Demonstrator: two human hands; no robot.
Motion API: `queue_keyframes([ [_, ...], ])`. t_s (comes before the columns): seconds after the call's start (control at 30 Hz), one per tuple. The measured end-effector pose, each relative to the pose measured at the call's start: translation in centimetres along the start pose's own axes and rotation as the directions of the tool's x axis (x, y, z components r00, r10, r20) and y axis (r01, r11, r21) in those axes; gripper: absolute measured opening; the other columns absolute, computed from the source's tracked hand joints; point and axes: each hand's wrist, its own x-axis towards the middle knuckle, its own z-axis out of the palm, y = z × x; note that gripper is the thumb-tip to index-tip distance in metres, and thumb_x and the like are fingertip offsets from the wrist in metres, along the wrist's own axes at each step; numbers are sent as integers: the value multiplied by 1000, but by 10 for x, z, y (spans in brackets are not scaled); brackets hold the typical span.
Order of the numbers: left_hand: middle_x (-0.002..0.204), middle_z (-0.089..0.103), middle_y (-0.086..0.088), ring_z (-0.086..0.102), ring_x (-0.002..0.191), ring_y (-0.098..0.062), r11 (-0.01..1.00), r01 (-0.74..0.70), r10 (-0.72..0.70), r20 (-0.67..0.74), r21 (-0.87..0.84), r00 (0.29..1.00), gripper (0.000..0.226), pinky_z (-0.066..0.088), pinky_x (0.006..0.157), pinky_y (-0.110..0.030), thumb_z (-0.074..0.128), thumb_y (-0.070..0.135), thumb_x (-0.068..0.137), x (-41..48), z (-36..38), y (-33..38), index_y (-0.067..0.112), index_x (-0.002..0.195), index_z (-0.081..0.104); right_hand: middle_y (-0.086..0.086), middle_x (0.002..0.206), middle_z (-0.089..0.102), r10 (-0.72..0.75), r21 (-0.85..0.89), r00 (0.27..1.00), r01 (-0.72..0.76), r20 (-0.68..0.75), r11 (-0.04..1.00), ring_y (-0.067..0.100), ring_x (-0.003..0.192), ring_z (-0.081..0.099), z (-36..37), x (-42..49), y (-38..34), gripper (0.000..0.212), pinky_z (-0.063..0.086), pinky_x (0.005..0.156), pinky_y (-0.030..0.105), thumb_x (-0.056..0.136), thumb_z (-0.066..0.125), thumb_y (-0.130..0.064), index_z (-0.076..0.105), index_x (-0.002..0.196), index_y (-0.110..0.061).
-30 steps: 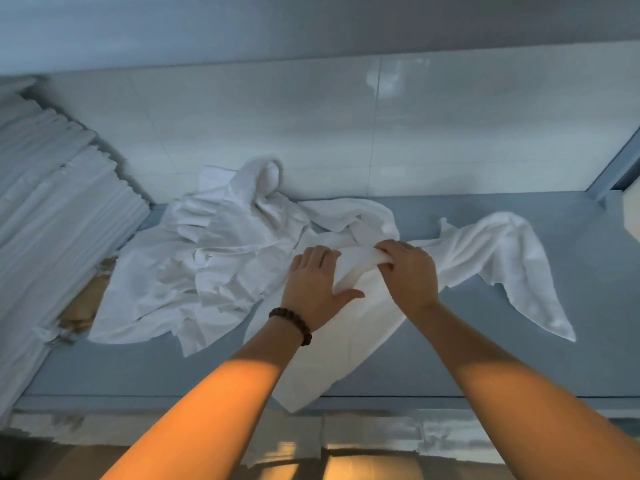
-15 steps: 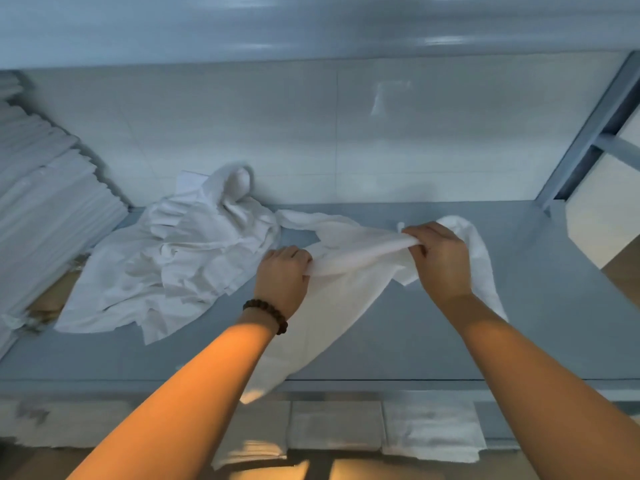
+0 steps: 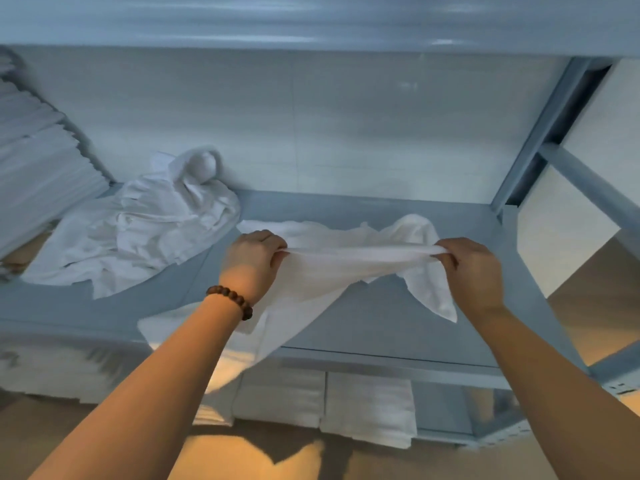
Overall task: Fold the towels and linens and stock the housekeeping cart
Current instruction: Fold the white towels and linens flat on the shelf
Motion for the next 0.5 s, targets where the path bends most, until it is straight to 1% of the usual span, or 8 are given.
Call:
queue_keyframes([
  [0.07, 83, 68, -16, 62, 77, -38, 1000, 21, -21, 34, -2, 999, 9, 50, 70, -44, 68, 9, 87, -8, 7, 10, 1, 86, 72, 20, 84, 69, 24, -28, 999, -23, 32, 999, 40, 74, 63, -2, -10, 10, 18, 52, 68, 44, 75, 67, 8, 72, 90, -1],
  [0.13, 86, 68, -16, 62, 80, -38, 999, 37, -35, 66, -26, 997, 12, 49, 72, -44, 67, 13, 89, -10, 13, 24, 2, 88, 72, 22, 88, 69, -2, -36, 996, 5, 84, 999, 42, 77, 65, 3, -19, 10, 19, 53, 71, 45, 73, 74, 3, 71, 91, 2],
  [0.2, 89, 69, -15, 62, 84, -37, 998, 25, -20, 82, -57, 996, 12, 48, 75, -41, 66, 13, 89, -7, 20, 41, 3, 91, 72, 20, 107, 67, 27, -6, 977, -26, 213, 1000, 40, 98, 62, 14, -27, -3, 39, 48, 88, 44, 76, 79, -17, 68, 109, 0],
  [0.27, 91, 68, -12, 61, 87, -34, 997, 3, 6, 109, -80, 994, 14, 42, 76, -35, 65, 16, 89, -2, 26, 57, 5, 93, 72, 15, 127, 60, 35, 70, 939, -62, 342, 996, 34, 117, 53, 26, -35, -30, 62, 37, 103, 40, 77, 77, -36, 58, 128, -7],
  [0.33, 91, 68, -9, 59, 87, -31, 995, -36, 50, 146, -97, 988, 15, 36, 73, -32, 63, 21, 90, 2, 32, 72, 8, 94, 71, 11, 130, 58, -65, 145, 927, 12, 369, 989, 30, 120, 50, 37, -40, -61, 71, 34, 106, 39, 76, 76, -44, 54, 133, -9],
  [0.37, 90, 67, -9, 59, 86, -31, 993, -55, 70, 156, -103, 985, 16, 35, 71, -31, 62, 22, 91, 2, 33, 77, 9, 93, 70, 11, 127, 61, -132, 164, 932, 80, 337, 983, 29, 117, 52, 41, -41, -74, 69, 36, 103, 39, 75, 77, -43, 55, 131, -8],
  [0.43, 87, 67, -8, 59, 84, -29, 989, -76, 95, 150, -126, 984, 14, 34, 70, -29, 61, 20, 91, 3, 34, 83, 11, 92, 71, 10, 112, 68, -216, 187, 946, 174, 241, 967, 31, 105, 59, 47, -38, -92, 48, 42, 94, 36, 80, 74, -32, 63, 120, -7],
  [0.5, 85, 67, -9, 60, 82, -30, 983, -93, 113, 126, -155, 986, 12, 34, 70, -29, 63, 17, 89, 2, 31, 81, 8, 90, 71, 11, 98, 70, -175, 163, 953, 137, 248, 977, 32, 96, 60, 47, -29, -98, 28, 45, 85, 36, 91, 63, -29, 69, 108, -8],
])
